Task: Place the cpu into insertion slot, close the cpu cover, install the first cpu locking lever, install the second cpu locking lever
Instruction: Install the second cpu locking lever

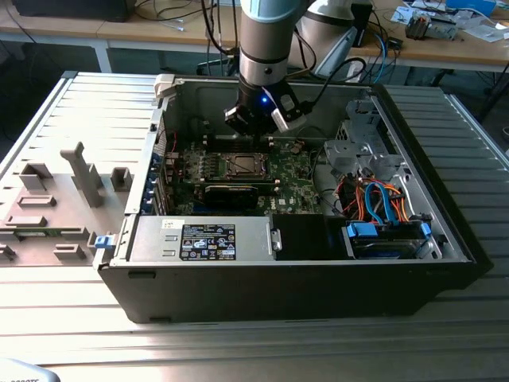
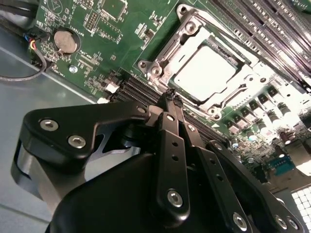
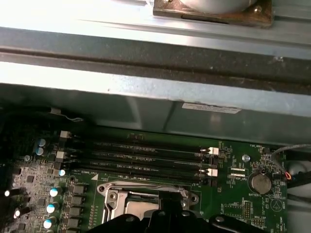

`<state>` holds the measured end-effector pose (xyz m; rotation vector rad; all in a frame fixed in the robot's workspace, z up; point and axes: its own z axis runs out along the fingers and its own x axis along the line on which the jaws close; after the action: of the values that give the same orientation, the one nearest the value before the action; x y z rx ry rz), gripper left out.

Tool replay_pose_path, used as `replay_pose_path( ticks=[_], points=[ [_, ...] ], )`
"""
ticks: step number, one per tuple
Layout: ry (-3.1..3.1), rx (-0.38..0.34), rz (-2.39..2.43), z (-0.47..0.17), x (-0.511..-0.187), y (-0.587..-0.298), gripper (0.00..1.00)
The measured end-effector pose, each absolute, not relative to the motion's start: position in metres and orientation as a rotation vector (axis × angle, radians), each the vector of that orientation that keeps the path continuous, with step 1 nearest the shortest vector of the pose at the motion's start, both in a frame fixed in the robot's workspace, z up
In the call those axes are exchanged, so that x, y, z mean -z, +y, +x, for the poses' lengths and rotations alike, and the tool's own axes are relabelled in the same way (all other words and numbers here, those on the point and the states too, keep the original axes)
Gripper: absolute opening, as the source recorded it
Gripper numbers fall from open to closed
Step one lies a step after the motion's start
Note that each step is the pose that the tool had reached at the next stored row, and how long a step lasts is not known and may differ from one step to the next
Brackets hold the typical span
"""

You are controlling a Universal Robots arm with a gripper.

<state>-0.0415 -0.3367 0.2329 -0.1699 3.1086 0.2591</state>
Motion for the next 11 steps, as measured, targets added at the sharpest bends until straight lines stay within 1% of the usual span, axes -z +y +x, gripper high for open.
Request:
replay_pose_path(
  ticks=[11],
  points=[
    [3.108, -0.26, -0.17, -0.042, -0.233, -0.359, 0.11]
  ],
)
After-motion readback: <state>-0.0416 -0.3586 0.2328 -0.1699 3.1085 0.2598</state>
